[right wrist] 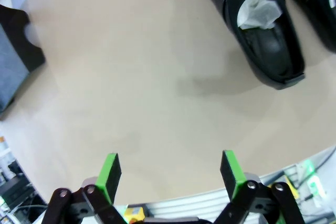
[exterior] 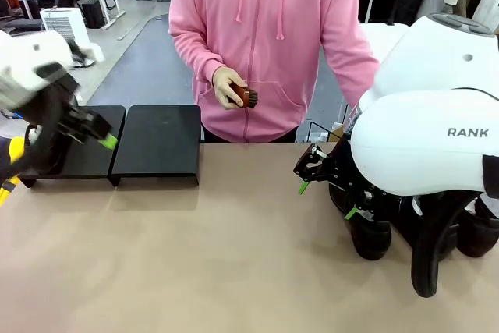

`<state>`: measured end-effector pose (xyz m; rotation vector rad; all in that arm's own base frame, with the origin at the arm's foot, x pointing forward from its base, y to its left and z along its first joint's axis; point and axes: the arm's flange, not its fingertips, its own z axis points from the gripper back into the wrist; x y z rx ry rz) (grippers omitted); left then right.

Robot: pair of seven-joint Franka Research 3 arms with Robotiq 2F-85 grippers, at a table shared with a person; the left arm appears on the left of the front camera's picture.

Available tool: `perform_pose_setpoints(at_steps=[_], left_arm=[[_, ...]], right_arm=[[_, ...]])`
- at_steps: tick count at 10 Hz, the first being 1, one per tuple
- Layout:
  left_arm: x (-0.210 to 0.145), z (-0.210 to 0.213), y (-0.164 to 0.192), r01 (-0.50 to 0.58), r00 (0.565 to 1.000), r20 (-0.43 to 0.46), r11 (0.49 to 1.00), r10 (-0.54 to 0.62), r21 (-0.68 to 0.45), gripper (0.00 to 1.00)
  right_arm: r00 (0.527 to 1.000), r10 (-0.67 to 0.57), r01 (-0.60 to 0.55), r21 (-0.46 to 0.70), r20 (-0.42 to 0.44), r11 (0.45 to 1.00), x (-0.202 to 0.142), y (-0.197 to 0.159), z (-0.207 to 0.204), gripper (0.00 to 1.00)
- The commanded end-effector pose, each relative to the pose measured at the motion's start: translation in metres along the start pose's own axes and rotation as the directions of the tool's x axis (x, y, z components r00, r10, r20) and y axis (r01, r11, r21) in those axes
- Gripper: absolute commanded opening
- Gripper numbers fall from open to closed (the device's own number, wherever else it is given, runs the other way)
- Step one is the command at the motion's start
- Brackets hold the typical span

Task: Organize the shoes by placing them on the stand.
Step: Pick up one Shoe and place it in the middle of the table.

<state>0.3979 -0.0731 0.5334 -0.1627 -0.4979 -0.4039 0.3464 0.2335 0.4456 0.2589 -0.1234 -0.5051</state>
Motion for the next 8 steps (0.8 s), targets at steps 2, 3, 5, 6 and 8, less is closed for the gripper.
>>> perform_pose_setpoints(at_steps=[2, 3, 5, 6, 8], left_arm=[[0.013, -0.008, 0.012, 0.024, 0.994, -0.108, 1.0, -0.022, 0.014, 0.68], [0.013, -0.012, 0.012, 0.021, 0.989, -0.149, 1.0, -0.018, 0.016, 0.68], [0.012, -0.018, 0.016, 0.017, 0.984, -0.177, 1.0, -0.018, -0.007, 0.68], [0.006, -0.016, 0.013, 0.02, 0.989, -0.148, 0.999, -0.016, 0.03, 0.68], [0.006, -0.016, 0.013, 0.02, 0.989, -0.148, 0.999, -0.016, 0.03, 0.68]], right_arm=[[1.0, 0.015, -0.015, 0.003, 0.0, 1.0, 0.001, 0.001, 0.001, 1.0], [1.0, 0.015, -0.015, 0.003, 0.0, 1.0, 0.001, 0.001, 0.001, 1.0], [1.0, 0.0, 0.0, 0.0, 0.0, 1.0, 0.0, 0.0, 0.0, 1.0], [0.998, 0.047, -0.046, -0.035, 0.052, 0.998, 0.005, -0.003, 0.004, 1.0], [0.983, 0.087, -0.072, -0.095, 0.164, 0.993, 0.023, -0.009, 0.017, 1.0]])
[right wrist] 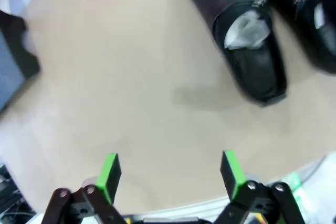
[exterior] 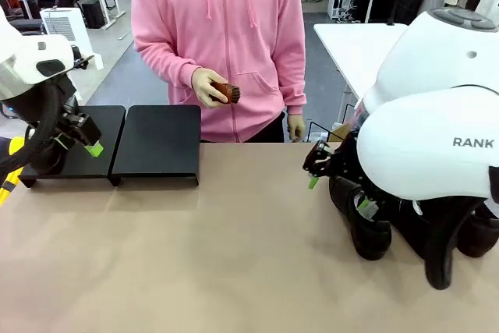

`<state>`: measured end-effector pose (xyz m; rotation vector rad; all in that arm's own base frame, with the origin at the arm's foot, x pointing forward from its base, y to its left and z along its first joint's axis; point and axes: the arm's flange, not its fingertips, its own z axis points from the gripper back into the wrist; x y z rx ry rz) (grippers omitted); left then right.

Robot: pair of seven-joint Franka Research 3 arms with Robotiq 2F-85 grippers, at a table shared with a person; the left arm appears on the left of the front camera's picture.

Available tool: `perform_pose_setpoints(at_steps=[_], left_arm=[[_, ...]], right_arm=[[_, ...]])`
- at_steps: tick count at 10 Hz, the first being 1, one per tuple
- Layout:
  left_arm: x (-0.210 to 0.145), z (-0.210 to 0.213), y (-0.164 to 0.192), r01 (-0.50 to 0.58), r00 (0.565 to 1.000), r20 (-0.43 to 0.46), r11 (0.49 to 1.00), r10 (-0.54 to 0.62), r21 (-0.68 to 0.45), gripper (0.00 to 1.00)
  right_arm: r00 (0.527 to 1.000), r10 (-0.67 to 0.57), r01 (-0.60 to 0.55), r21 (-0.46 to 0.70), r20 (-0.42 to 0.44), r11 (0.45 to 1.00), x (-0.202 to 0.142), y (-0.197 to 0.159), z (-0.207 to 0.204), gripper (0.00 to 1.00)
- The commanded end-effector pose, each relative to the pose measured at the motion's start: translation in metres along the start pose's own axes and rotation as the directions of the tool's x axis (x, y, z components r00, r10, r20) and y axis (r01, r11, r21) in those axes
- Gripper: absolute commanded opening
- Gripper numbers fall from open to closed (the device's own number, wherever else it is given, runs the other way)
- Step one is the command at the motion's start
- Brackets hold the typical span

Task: Organize the shoes by placing them on the stand.
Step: Pick up one Shoe and place it in the middle of the table.

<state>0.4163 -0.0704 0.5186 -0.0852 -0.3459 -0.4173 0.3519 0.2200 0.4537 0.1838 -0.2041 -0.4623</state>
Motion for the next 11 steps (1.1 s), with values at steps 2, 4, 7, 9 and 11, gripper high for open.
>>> perform_pose_setpoints(at_steps=[2, 4, 7, 9, 11], left_arm=[[-0.001, 0.004, 0.002, 0.004, 1.0, 0.015, 1.0, -0.004, -0.01, 0.68], [-0.001, 0.004, 0.002, 0.004, 1.0, 0.015, 1.0, -0.004, -0.01, 0.68], [-0.001, 0.004, 0.002, 0.004, 1.0, 0.015, 1.0, -0.004, -0.01, 0.68], [-0.001, 0.004, 0.002, 0.004, 1.0, 0.015, 1.0, -0.004, -0.01, 0.68], [-0.001, 0.004, 0.002, 0.004, 1.0, 0.015, 1.0, -0.004, -0.01, 0.68]], right_arm=[[0.989, 0.066, -0.05, -0.117, 0.136, 0.992, 0.036, -0.003, -0.002, 1.0], [0.995, 0.055, -0.047, -0.09, 0.084, 0.995, 0.049, -0.005, -0.004, 1.0], [0.997, 0.033, -0.026, -0.085, 0.076, 0.996, 0.046, -0.006, -0.002, 1.0], [0.995, 0.046, -0.037, -0.106, 0.087, 0.994, 0.047, -0.01, -0.006, 1.0], [0.995, 0.046, -0.038, -0.105, 0.084, 0.994, 0.047, -0.009, -0.006, 1.0]])
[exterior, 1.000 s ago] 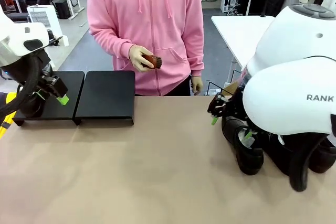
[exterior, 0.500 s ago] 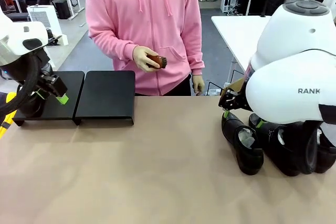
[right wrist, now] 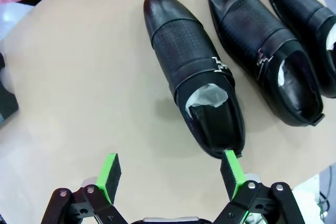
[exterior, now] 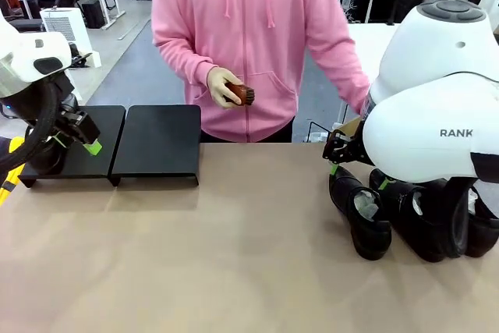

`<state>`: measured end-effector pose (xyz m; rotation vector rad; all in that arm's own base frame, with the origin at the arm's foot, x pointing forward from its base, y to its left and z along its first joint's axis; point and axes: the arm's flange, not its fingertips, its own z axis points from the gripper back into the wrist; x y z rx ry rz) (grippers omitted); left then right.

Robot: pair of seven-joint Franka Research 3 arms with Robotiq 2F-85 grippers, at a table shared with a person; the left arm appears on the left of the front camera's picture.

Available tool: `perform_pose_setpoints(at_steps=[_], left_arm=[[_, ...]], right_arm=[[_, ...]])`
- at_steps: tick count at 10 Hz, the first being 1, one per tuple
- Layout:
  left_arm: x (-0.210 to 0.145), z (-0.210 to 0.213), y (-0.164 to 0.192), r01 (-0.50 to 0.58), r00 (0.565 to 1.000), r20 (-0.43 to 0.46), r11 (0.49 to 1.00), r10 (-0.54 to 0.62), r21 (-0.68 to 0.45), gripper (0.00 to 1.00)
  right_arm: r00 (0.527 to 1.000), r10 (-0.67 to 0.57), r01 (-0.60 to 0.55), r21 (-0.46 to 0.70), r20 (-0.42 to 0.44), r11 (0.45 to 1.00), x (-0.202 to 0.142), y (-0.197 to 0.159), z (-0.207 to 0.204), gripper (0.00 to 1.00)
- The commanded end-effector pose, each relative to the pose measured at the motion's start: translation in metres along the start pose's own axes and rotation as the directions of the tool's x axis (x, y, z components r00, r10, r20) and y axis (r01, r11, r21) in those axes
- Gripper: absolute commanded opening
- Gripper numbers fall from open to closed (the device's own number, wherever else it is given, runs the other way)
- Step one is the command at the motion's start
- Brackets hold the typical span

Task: Organize the shoes by placing them on the stand.
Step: Pick up one Shoe and place it in the middle of the table.

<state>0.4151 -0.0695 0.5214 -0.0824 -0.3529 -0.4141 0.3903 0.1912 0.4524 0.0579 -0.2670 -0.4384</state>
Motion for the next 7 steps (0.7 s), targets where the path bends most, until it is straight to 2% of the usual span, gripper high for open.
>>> perform_pose_setpoints(at_steps=[1, 4, 7], left_arm=[[-0.001, 0.001, 0.002, 0.006, 1.0, 0.009, 1.0, -0.006, -0.014, 0.68], [-0.001, 0.001, 0.002, 0.006, 1.0, 0.009, 1.0, -0.006, -0.014, 0.68], [-0.001, 0.001, 0.002, 0.006, 1.0, 0.009, 1.0, -0.006, -0.014, 0.68]], right_arm=[[0.999, 0.05, -0.05, -0.014, 0.009, 0.999, -0.018, -0.002, 0.005, 1.0], [0.996, 0.088, -0.087, -0.042, 0.017, 0.995, -0.052, -0.012, 0.021, 1.0], [0.996, 0.091, -0.091, -0.034, -0.023, 0.995, -0.058, -0.011, 0.015, 1.0]])
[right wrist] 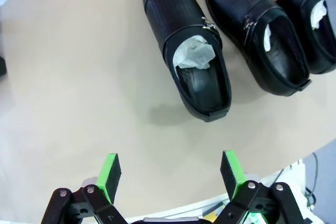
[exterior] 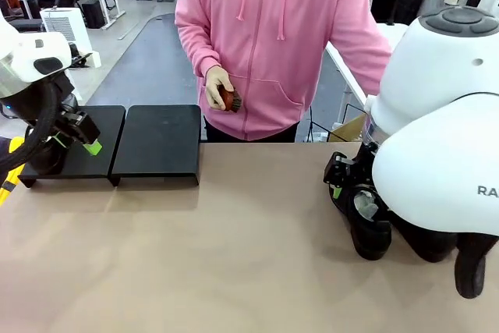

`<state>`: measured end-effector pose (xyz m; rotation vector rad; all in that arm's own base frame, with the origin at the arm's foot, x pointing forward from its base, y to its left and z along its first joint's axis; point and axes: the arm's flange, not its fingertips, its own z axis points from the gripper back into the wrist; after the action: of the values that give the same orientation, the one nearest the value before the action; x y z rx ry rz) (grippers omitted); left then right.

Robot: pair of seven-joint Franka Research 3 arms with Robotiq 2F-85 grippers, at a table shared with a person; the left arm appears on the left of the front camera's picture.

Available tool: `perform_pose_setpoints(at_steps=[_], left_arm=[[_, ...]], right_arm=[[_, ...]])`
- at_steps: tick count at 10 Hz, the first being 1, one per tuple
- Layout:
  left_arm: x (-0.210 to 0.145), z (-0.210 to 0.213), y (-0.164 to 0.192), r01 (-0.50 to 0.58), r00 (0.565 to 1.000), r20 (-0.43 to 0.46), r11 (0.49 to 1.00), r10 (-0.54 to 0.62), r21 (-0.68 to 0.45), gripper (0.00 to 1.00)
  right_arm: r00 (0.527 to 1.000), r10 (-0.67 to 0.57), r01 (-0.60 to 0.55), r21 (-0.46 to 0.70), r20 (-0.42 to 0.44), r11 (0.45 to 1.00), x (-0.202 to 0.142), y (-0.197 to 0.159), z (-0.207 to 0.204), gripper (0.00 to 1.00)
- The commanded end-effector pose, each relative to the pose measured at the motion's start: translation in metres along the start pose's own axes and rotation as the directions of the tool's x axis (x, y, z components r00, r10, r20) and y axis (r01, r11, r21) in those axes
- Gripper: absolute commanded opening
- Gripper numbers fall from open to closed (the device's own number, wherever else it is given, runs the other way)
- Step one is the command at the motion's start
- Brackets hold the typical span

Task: Organize the shoes by placing them on the stand.
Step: Pick up one Shoe and place it in the middle of the table.

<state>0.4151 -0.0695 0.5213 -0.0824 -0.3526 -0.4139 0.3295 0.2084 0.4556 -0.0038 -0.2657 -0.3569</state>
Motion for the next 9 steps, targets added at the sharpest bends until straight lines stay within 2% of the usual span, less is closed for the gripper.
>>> perform_pose_setpoints(at_steps=[1, 7, 9], left_arm=[[-0.001, 0.001, 0.002, 0.006, 1.0, 0.009, 1.0, -0.006, -0.014, 0.68], [-0.001, 0.001, 0.002, 0.006, 1.0, 0.009, 1.0, -0.006, -0.014, 0.68], [-0.001, 0.001, 0.002, 0.006, 1.0, 0.009, 1.0, -0.006, -0.014, 0.68]], right_arm=[[0.999, 0.008, -0.008, 0.018, -0.031, 1.0, 0.003, 0.001, -0.009, 1.0], [0.995, 0.095, -0.095, -0.072, 0.0, 0.993, 0.019, 0.023, -0.033, 1.0], [0.979, 0.197, -0.198, -0.018, -0.048, 0.98, 0.034, 0.027, -0.05, 1.0]])
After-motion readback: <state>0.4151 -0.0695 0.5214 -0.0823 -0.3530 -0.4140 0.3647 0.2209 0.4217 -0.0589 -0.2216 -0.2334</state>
